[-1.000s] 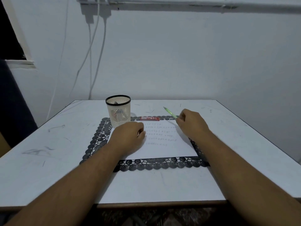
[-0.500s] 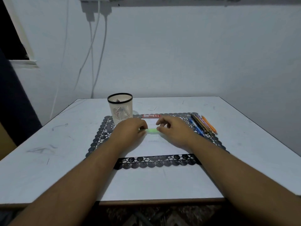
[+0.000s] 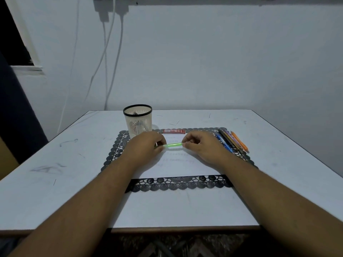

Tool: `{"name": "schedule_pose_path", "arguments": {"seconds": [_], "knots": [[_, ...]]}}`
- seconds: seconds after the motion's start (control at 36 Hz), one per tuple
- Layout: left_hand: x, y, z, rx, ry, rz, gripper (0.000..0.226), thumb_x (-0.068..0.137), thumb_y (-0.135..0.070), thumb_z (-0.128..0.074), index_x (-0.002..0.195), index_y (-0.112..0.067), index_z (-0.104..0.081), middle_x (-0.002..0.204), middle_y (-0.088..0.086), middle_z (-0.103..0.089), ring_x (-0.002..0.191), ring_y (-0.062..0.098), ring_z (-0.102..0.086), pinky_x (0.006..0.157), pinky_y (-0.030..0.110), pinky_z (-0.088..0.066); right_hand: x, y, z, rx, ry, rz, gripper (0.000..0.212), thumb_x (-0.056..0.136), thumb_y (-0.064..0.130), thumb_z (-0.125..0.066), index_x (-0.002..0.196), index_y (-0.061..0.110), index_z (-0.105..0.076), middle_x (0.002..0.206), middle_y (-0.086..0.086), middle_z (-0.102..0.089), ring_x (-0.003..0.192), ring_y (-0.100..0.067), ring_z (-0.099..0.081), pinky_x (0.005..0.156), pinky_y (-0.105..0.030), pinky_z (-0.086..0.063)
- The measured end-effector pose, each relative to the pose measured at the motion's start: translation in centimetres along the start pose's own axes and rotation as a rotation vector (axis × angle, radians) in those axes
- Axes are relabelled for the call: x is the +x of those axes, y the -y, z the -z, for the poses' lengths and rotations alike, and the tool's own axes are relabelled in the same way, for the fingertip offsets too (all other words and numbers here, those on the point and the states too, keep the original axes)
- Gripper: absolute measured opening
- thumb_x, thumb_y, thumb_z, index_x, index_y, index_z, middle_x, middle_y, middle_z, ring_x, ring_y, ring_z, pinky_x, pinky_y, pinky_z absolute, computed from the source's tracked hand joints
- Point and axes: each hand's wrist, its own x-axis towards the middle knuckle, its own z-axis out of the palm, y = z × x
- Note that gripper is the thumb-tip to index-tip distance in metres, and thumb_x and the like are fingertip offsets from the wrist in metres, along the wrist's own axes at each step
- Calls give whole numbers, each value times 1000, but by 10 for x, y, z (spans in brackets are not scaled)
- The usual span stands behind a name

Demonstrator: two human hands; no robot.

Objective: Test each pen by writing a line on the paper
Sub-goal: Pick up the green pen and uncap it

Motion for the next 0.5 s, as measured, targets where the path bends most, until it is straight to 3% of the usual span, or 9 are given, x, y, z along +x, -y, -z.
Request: {"name": "schedule_pose_path", "arguments": {"seconds": [0.36, 0.5], "knots": [[-3, -5, 1, 38, -28, -18, 8, 96, -40, -66, 93, -34, -70, 89, -18, -64, 83, 3, -58, 58, 16, -33, -1, -1, 4, -31, 6, -11, 3, 91, 23, -75, 89, 25, -76, 80, 4, -63, 77, -17, -56, 72, -41, -49], [-3, -6, 0, 32, -31, -17, 9, 96, -39, -66, 94, -32, -71, 88, -17, -64, 80, 2, -56, 58, 16, -33, -2, 5, 8, -101, -4, 3, 8, 93, 18, -75, 87, 22, -76, 79, 6, -65, 72, -10, -56, 67, -27, -47]]}}
